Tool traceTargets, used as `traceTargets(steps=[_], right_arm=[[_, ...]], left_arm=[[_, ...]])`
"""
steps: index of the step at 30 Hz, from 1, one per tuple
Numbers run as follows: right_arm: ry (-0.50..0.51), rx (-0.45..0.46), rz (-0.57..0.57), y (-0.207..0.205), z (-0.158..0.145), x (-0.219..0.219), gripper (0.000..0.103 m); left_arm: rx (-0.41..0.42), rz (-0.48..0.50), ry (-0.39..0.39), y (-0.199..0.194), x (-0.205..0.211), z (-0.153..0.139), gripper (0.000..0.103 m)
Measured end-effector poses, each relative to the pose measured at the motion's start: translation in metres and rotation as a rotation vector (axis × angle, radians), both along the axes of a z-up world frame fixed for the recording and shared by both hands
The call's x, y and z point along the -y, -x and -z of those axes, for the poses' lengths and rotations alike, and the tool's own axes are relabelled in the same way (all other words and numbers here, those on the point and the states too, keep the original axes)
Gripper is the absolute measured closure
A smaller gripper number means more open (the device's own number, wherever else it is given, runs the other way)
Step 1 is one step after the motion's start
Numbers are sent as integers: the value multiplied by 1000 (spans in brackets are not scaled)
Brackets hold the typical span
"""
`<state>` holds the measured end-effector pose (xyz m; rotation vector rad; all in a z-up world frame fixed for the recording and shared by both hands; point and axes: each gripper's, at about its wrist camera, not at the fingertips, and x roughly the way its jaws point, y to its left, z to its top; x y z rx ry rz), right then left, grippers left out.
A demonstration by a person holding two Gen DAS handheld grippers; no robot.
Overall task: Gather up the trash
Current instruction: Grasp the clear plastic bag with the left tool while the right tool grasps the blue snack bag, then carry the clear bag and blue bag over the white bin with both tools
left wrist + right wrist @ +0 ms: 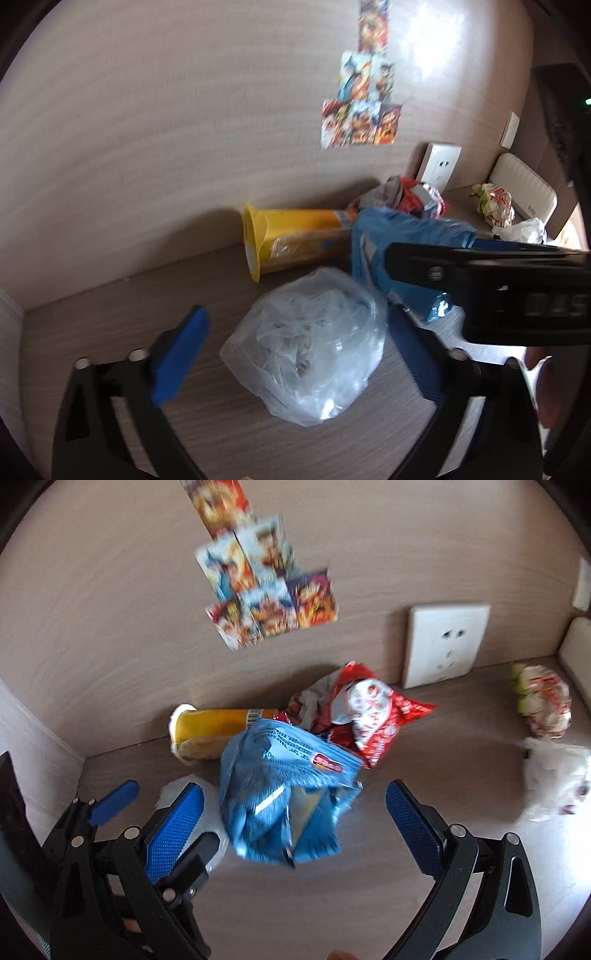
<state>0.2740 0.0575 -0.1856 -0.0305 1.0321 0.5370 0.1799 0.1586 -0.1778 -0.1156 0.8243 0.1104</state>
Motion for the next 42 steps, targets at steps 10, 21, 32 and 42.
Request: traceTargets(steps=[10,21,32,42], right_arm=[[15,-16,10,2,11,-4,22],[14,147,2,67,-42,50,22],[14,168,236,115,-67,177,22],[29,159,523,176,-75,292,22]], left_arm=[[1,-10,5,4,1,4,50],[65,86,-30,40,48,-40,51],[92,332,-8,57,147,-56,51],[88,606,19,80,266,-62,51]])
